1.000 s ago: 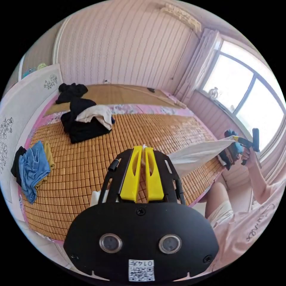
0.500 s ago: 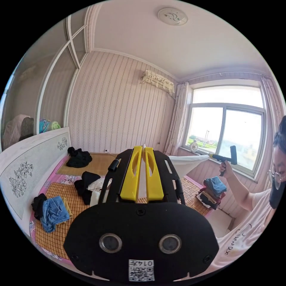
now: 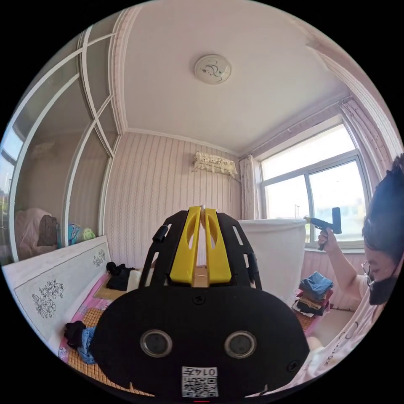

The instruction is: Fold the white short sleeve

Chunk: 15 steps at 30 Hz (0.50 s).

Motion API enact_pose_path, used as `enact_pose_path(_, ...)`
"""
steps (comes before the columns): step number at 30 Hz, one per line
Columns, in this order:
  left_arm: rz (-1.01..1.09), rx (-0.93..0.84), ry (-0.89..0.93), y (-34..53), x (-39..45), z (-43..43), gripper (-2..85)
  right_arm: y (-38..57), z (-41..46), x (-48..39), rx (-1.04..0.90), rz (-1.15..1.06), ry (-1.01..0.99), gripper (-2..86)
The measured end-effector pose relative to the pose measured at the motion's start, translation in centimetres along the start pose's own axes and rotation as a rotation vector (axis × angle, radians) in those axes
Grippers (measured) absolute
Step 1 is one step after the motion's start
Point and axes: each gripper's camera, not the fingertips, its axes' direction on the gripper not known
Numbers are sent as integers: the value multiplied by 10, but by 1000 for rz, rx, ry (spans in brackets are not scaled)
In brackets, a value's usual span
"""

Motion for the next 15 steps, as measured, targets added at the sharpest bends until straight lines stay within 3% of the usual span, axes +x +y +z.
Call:
enact_pose_path(5, -192, -435, -28, 79, -55, 139, -4, 79, 117, 80, -449, 217, 140, 6)
enact_pose_path(8, -365, -565, -81, 144, -79, 195, -6, 124, 168, 123, -592, 377, 135, 6)
enact_pose_path(12, -431, -474, -98, 143, -78, 220, -7, 102, 191, 147, -523, 410, 161, 5)
enact_pose_path(15, -398, -310, -83, 111, -71, 214, -8, 45, 177, 141, -333, 309, 160, 5)
